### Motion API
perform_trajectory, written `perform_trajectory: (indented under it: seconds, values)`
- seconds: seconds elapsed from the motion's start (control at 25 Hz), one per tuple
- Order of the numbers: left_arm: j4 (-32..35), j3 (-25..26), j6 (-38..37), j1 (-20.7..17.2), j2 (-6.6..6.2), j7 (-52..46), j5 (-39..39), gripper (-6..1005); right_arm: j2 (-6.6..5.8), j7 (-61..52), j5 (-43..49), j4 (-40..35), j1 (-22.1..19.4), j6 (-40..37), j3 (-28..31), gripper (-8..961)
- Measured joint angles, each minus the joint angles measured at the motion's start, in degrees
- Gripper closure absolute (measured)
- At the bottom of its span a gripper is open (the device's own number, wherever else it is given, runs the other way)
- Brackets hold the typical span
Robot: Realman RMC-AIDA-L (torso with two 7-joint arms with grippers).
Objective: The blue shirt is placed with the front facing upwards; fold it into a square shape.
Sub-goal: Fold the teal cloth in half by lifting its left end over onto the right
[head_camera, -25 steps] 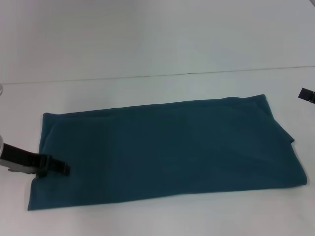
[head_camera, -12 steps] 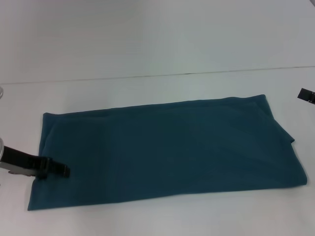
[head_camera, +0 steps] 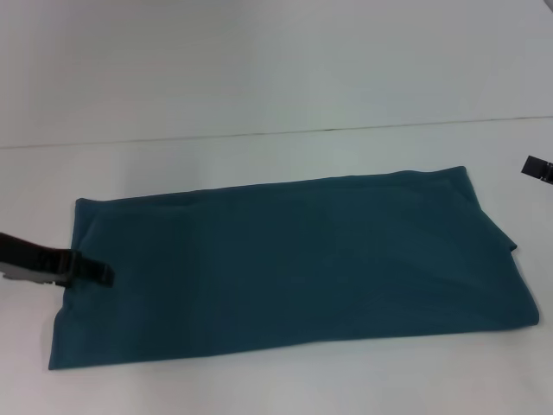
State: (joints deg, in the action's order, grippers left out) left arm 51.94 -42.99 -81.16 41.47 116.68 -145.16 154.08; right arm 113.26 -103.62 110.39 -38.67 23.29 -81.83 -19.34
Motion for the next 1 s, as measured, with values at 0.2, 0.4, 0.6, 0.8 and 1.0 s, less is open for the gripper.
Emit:
perform_trajectory:
  seconds: [0.2, 0.4, 0.6, 0.8, 1.0]
  values:
    - [0.09, -0.09, 1.31, 0.27, 0.14, -0.07, 0.03, 291, 0.08, 0.00, 0.00, 0.01, 0.00, 0.12, 0.00, 36]
    - [-0.78, -0.48, 3.14, 0.28, 0.64, 0.03, 0.42, 292, 0.11, -0.01, 0.00, 0.04, 0.00, 0.14, 0.00, 36]
    - [-2.24, -0.52, 4.48, 0.05, 0.66, 0.01, 0.46, 293, 0.11, -0.05, -0.03, 0.03, 0.00, 0.19, 0.00, 36]
    - [-4.66, -0.61, 5.18, 0.18, 0.66, 0.44, 0.68, 292, 0.12, -0.12, -0.07, 0.00, 0.08, 0.05, 0.00, 36]
    - [-5.20, -0.61, 5.22, 0.29, 0.70, 0.68, 0.76, 291, 0.06, -0.36, -0.10, 0.00, 0.17, 0.00, 0.00, 36]
